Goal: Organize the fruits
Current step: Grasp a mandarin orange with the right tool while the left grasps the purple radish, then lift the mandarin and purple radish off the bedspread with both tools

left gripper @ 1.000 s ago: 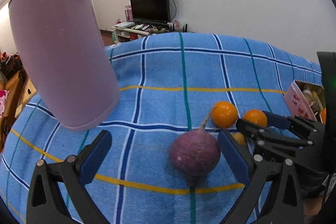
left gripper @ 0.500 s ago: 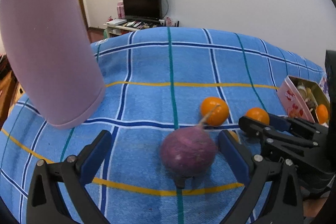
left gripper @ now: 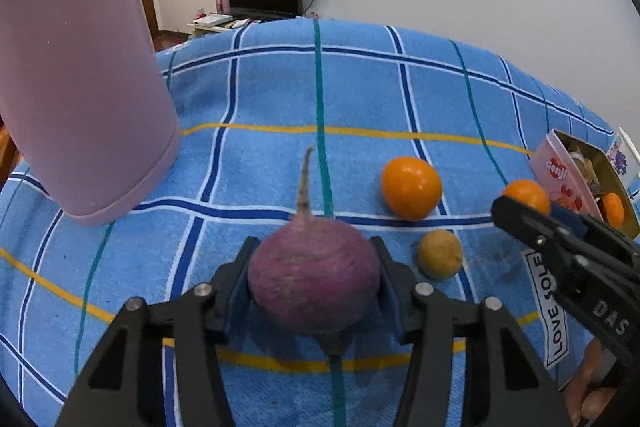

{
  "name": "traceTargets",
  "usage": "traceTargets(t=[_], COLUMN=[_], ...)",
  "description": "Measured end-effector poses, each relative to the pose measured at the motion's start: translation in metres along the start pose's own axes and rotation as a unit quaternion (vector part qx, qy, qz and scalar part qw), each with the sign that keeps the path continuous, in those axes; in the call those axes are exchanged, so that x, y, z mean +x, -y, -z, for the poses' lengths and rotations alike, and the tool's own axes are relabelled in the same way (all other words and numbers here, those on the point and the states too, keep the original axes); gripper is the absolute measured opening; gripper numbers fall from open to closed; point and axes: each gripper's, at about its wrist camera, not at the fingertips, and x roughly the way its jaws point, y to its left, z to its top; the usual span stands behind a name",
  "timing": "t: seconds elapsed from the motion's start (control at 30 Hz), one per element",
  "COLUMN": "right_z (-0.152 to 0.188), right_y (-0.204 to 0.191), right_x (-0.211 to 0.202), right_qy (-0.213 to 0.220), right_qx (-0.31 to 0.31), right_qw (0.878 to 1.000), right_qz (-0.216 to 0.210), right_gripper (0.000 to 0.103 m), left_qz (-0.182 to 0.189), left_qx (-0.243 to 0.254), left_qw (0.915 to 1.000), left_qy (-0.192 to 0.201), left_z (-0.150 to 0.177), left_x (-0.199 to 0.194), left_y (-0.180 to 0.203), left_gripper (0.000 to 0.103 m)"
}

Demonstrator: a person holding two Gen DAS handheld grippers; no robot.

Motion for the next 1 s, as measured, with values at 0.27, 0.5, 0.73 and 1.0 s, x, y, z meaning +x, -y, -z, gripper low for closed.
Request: traceTargets(t=[0.27,0.5,0.73,1.0], right_z=[0.003,0.006,0.007,0.009], right_y=[-0.018,-0.029,-0.037,-0.037], right_x=[-0.03,-0.046,-0.046,-0.048], right_qy=[0.075,0.128,0.139,0.142], right_qx=[-0.045,-0.066,-0.084,-0.082], right_qw=[0.996,0.989,0.986,0.986], right_qz=[0.029,0.032,0.035,0.034], right_gripper=[0.043,0.043,0.043,0.043], left_qz=[-0.021,-0.03,-0.045,-0.052], left_qx=[-0.02,-0.021,-0.027,-0.026], left_qw=[0.9978,0.9965,0.9941,0.9928], left_qy=[0.059,0.076,0.095,0.105], left_z=[0.0,0.001,0.003,0.005], left_x=[-0.017,-0.023,-0.03,-0.035], left_y=[-0.007,-0.005,-0.001,0.006], left_gripper=[0.056,0.056,0.056,0.056])
